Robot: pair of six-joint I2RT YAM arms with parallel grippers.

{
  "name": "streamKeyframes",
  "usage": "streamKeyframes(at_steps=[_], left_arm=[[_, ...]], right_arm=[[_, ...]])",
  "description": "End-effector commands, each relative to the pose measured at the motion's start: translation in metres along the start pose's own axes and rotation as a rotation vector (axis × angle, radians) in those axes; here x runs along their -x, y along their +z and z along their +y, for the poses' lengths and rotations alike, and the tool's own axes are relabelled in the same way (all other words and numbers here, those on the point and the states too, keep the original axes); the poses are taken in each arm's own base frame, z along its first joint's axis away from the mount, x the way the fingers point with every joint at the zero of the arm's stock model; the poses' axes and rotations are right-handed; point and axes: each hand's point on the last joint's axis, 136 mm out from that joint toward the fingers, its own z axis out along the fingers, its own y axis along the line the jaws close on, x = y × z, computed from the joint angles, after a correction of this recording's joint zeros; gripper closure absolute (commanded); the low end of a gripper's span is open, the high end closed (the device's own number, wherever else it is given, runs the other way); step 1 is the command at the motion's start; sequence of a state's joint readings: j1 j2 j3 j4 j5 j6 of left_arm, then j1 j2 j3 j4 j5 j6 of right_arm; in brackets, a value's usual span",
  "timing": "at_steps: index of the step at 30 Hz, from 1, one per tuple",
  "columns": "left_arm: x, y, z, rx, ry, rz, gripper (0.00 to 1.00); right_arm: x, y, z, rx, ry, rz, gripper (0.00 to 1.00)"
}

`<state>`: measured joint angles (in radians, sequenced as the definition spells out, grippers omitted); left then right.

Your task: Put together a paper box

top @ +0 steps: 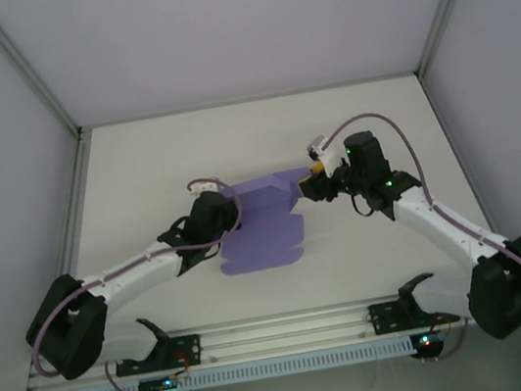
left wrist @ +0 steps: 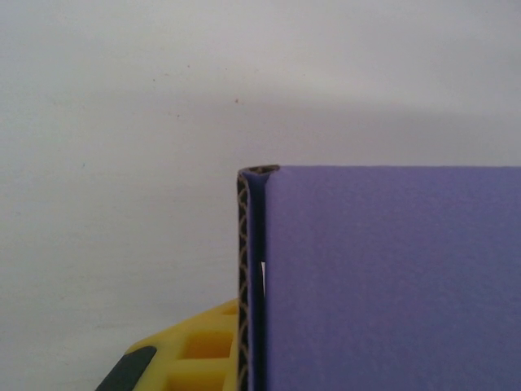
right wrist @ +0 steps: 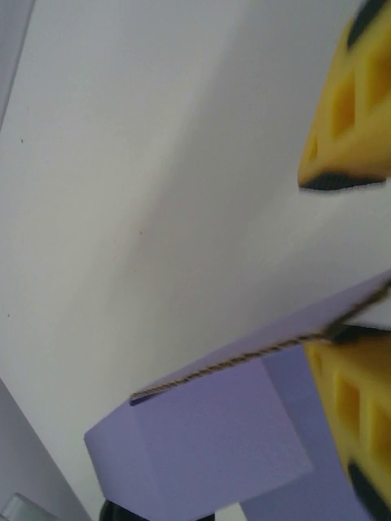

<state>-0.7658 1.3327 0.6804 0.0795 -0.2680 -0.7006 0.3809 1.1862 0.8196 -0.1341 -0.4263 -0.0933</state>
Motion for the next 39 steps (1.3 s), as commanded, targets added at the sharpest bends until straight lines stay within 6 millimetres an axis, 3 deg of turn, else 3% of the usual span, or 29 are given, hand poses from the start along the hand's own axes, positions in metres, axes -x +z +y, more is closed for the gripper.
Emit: streamKeyframes(at_steps=[1,7,11,19,23,28,34,39], left_arm=[[0.006,-0.001,-0.008,-0.014,-0.017,0.012,1.00],[0.007,0.002,-0.014,-0.029,-0.019,0.023,1.00],[0.006,0.004,-0.019,-0.043,-0.032,0.043,1.00],[0.002,0.009,-0.025,-0.054,-0.067,0.077,1.00],[0.001,0.013,-0.028,-0.060,-0.083,0.093,1.00],[0.001,0.012,-0.032,-0.077,-0.090,0.101,1.00],[0.001,0.012,-0.029,-0.063,-0.093,0.093,1.00],[0.003,0.018,-0.019,-0.040,-0.081,0.089,1.00]], right_arm=[[0.014,0.000,-0.009,-0.044,0.007,-0.018,0.67],[0.005,0.007,-0.006,-0.023,0.012,0.009,0.82],[-0.006,0.013,-0.018,-0.136,-0.013,0.064,0.93],[-0.018,0.015,-0.054,-0.613,-0.165,0.222,0.93],[-0.016,0.017,-0.057,-0.810,-0.225,0.284,0.95],[-0.022,0.019,-0.066,-0.930,-0.223,0.343,0.98],[-0.021,0.031,-0.056,-0.837,-0.183,0.318,0.98],[-0.018,0.025,-0.021,-0.575,-0.163,0.286,0.76]])
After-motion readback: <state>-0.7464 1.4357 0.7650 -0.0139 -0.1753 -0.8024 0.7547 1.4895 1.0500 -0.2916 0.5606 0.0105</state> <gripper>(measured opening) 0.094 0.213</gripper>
